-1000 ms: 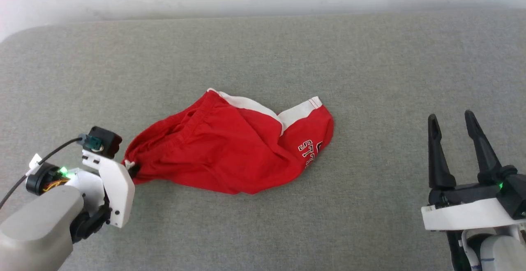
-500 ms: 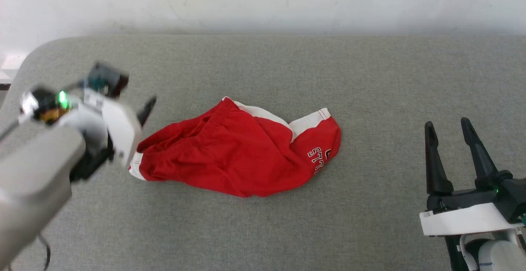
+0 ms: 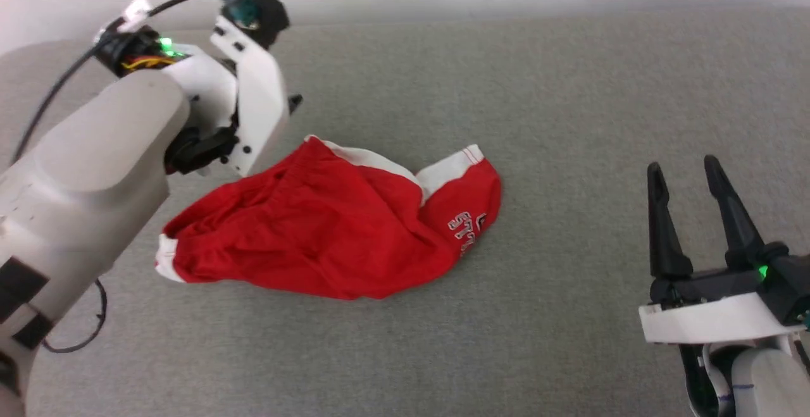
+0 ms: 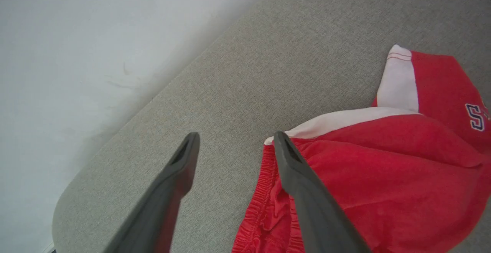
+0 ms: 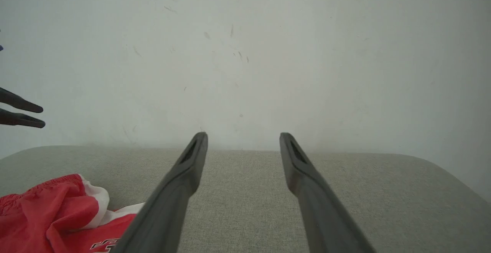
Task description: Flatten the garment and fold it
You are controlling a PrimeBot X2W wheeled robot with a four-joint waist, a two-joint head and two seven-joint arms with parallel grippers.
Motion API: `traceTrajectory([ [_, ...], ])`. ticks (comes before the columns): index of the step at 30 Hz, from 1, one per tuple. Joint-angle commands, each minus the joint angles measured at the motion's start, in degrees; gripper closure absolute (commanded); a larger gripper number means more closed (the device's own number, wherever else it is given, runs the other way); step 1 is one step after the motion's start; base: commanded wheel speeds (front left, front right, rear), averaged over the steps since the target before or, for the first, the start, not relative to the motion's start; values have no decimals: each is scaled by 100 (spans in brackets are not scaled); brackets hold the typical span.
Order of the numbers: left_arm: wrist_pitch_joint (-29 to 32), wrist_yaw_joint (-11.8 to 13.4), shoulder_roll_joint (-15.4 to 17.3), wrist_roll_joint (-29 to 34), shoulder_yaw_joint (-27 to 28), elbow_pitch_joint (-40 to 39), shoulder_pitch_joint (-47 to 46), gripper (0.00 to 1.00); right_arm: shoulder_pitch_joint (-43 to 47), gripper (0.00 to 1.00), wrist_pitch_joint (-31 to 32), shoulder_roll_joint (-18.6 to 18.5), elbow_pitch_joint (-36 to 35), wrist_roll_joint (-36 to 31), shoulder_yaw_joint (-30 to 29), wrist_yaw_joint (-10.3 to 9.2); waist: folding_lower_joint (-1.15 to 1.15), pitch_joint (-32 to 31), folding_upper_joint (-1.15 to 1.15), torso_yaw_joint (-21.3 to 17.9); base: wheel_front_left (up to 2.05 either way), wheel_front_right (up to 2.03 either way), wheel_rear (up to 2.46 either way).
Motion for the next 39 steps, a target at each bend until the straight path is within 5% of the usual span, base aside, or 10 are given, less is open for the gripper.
traceTrajectory([
  [1,198,-47,-100,-91,-81,90,-81,0,-98,0,-26,13,-26,38,-2,-11,-1,272,0,-276,0,0,0],
  [8,1016,-88,-348,-246,-298,412,-355,0,-327,0,-26,13,-50,115,26,-11,-1,696,0,-628,0,0,0],
  [22,2026,-90,-94,192,-370,350,389,0,-514,0,-26,13,-68,158,-29,-11,-1,1036,0,-799,0,0,0],
  [23,2035,-90,-83,231,-370,299,414,57,-524,0,-26,13,-63,142,-29,-11,-1,1027,0,-773,0,0,0],
  [24,2033,-90,-71,255,-370,260,433,100,-533,0,-26,13,-57,124,-30,-11,-1,1008,0,-743,0,0,0],
  [35,443,-91,-140,224,-371,138,188,100,-994,0,-26,-4,-165,-693,-167,-11,-1,565,0,-96,0,0,0],
  [39,-232,-91,-41,116,-371,111,233,100,-1536,0,-26,-478,3,-809,124,-11,-1,434,0,101,0,0,0],
])
